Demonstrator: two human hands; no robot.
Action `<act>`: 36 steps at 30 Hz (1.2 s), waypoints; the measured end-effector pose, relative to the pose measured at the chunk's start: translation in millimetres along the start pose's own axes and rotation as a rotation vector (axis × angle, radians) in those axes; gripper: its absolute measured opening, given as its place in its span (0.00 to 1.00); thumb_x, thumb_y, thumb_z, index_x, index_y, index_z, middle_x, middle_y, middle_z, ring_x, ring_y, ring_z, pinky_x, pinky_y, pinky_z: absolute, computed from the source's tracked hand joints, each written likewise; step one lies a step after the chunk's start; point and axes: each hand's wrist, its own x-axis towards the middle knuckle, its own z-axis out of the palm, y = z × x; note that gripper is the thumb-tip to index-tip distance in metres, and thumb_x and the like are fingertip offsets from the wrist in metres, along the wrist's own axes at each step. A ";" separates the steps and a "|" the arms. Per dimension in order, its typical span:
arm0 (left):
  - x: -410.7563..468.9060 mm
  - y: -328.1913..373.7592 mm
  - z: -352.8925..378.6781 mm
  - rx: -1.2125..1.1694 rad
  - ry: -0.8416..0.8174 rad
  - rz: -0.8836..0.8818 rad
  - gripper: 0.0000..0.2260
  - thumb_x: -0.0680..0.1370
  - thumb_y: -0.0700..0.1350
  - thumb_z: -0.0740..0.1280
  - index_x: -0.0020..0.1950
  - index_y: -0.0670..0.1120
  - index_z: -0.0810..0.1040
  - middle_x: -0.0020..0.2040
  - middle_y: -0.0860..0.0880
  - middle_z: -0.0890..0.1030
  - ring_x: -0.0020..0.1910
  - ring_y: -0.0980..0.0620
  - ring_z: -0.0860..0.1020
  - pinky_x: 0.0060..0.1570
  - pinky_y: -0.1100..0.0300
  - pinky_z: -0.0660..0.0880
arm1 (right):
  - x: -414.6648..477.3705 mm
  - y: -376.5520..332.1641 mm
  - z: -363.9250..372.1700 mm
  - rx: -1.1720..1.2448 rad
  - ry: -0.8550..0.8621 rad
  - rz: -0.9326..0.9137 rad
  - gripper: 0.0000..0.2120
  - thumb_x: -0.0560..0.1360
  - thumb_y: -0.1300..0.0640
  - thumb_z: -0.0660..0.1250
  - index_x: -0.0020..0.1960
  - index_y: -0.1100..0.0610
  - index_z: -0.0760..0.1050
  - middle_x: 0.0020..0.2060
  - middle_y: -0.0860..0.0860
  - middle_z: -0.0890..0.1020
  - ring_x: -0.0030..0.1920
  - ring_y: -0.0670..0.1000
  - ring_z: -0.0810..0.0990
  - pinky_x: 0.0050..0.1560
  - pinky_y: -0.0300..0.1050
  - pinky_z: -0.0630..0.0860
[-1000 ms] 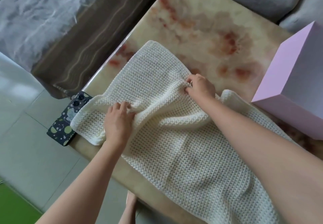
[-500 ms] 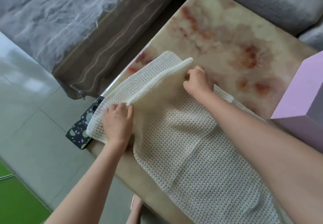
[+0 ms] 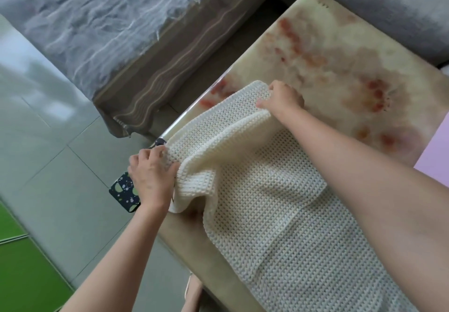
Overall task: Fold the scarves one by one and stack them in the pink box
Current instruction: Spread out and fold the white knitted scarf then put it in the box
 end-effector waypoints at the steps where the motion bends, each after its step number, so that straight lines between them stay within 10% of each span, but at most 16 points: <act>1: 0.8 0.1 -0.1 -0.022 0.003 0.003 0.19 0.72 0.50 0.72 0.62 0.48 0.75 0.51 0.46 0.79 0.56 0.44 0.68 0.58 0.50 0.63 | 0.3 -1.8 4.8 -0.035 0.006 0.014 0.33 0.69 0.45 0.73 0.68 0.58 0.67 0.66 0.57 0.71 0.66 0.58 0.70 0.62 0.48 0.68; 4: 2.1 -0.4 1.1 -0.051 -0.016 -0.018 0.14 0.74 0.49 0.70 0.57 0.48 0.78 0.45 0.48 0.80 0.53 0.45 0.69 0.55 0.51 0.64 | 3.5 -3.8 17.7 -0.077 0.026 0.075 0.36 0.67 0.46 0.75 0.68 0.60 0.66 0.66 0.58 0.71 0.67 0.58 0.68 0.65 0.49 0.65; 11: 13.6 -1.3 -17.5 -0.205 0.137 -0.181 0.07 0.79 0.44 0.62 0.55 0.43 0.73 0.54 0.44 0.72 0.39 0.45 0.72 0.40 0.56 0.64 | 3.7 -32.9 20.5 -0.023 0.341 -0.179 0.08 0.74 0.53 0.66 0.52 0.53 0.77 0.46 0.55 0.83 0.53 0.55 0.76 0.56 0.46 0.58; 18: 44.4 -6.3 -31.7 -0.369 0.197 -0.230 0.15 0.77 0.38 0.62 0.63 0.42 0.66 0.63 0.42 0.69 0.51 0.42 0.74 0.52 0.52 0.70 | 15.7 -80.0 10.4 0.294 0.177 -0.175 0.18 0.77 0.58 0.63 0.66 0.52 0.68 0.56 0.54 0.80 0.57 0.56 0.78 0.51 0.46 0.72; 22: 25.7 -2.1 -15.2 -0.253 0.043 -0.077 0.20 0.76 0.37 0.66 0.67 0.43 0.67 0.71 0.43 0.63 0.60 0.50 0.71 0.60 0.57 0.69 | 2.5 -63.5 31.9 0.147 -0.027 -0.209 0.22 0.77 0.55 0.64 0.70 0.52 0.68 0.64 0.53 0.76 0.64 0.55 0.74 0.62 0.48 0.71; 26: -7.8 -0.9 1.4 -0.028 -0.022 0.189 0.19 0.76 0.41 0.67 0.67 0.44 0.72 0.71 0.42 0.67 0.71 0.41 0.64 0.71 0.42 0.60 | -28.9 -38.2 54.8 0.074 -0.097 -0.356 0.21 0.78 0.54 0.64 0.70 0.54 0.69 0.73 0.52 0.66 0.73 0.53 0.62 0.72 0.49 0.60; 36: -91.1 -6.4 47.4 0.185 -0.384 0.549 0.32 0.77 0.56 0.53 0.77 0.55 0.42 0.77 0.48 0.36 0.75 0.50 0.34 0.73 0.44 0.36 | -106.2 45.0 71.6 -0.087 -0.170 -0.403 0.36 0.78 0.45 0.61 0.78 0.48 0.45 0.77 0.50 0.37 0.76 0.51 0.36 0.76 0.52 0.40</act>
